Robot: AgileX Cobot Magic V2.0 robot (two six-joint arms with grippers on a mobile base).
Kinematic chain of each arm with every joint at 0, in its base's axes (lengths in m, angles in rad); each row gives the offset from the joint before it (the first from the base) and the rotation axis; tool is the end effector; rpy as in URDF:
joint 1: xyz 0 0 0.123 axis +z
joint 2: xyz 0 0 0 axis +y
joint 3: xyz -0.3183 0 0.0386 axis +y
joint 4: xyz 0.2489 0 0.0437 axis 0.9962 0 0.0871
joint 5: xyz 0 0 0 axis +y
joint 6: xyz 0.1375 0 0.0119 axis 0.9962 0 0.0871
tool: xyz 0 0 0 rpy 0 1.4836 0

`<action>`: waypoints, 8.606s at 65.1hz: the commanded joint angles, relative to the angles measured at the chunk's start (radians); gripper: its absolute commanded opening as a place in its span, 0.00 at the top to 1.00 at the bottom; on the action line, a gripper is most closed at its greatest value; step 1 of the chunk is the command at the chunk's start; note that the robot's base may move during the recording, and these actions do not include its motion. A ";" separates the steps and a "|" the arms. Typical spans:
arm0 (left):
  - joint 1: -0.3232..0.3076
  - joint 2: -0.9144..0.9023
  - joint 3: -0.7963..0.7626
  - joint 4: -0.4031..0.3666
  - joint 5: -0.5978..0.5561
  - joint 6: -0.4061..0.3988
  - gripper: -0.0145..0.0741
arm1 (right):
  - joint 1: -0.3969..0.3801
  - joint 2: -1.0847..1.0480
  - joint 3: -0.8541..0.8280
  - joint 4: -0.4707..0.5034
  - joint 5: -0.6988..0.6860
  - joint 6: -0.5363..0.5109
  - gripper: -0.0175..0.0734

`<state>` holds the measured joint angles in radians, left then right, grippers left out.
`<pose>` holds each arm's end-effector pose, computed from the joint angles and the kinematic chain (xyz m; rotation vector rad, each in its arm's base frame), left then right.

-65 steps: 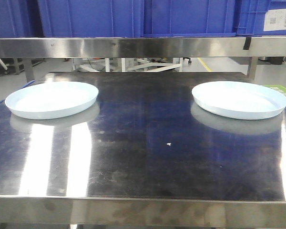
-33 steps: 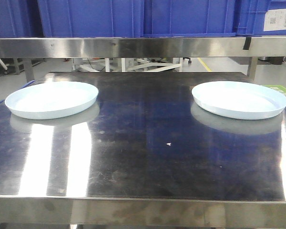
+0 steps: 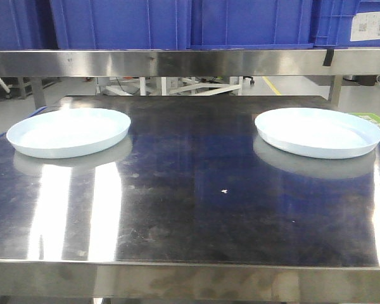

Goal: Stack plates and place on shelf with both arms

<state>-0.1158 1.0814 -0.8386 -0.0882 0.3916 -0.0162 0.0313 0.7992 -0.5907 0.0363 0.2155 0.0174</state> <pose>0.2521 -0.0340 0.3330 0.0392 2.1202 -0.1626 0.1884 0.0070 0.3236 0.0153 1.9079 0.0643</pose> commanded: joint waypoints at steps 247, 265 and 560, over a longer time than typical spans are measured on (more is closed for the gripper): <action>0.049 0.845 -0.529 0.016 -0.012 -0.009 0.24 | -0.003 -0.001 -0.038 0.000 -0.047 -0.007 0.12; 0.049 0.848 -0.554 0.016 0.033 -0.009 0.59 | -0.003 -0.001 -0.038 0.000 -0.047 -0.007 0.12; -0.176 -0.069 0.035 -0.315 -0.336 0.148 0.73 | -0.003 -0.001 -0.038 0.001 -0.055 -0.007 0.12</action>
<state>-0.2951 1.1132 -0.8950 -0.3871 0.2255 0.1322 0.0313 0.8012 -0.5907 0.0381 0.2485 0.0174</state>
